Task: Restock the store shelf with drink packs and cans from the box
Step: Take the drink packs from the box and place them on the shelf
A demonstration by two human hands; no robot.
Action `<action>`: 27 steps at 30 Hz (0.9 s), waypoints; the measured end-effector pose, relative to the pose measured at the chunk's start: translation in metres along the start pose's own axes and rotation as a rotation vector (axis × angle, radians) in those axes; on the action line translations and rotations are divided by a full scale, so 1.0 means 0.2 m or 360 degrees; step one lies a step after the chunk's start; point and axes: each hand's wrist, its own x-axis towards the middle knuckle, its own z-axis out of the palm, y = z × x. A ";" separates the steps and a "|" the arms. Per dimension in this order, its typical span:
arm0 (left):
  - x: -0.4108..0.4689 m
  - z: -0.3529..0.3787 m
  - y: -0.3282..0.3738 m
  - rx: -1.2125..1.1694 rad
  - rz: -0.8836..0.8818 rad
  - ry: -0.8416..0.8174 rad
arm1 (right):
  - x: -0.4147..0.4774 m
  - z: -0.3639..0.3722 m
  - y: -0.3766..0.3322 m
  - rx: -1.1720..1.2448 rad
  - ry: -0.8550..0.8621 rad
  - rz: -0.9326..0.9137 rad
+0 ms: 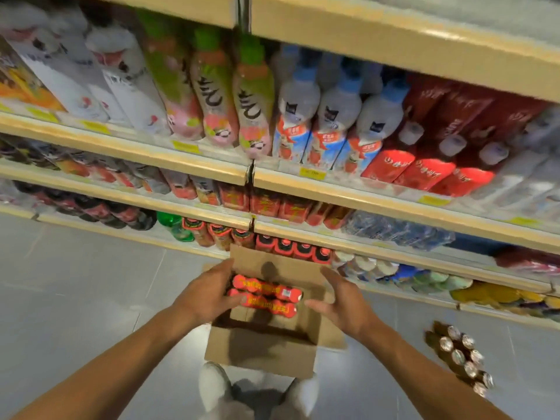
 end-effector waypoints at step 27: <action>1.12 1.59 -1.08 0.0628 -0.0416 -0.0429 | 1.00 1.64 1.32 0.0197 -0.0207 0.0815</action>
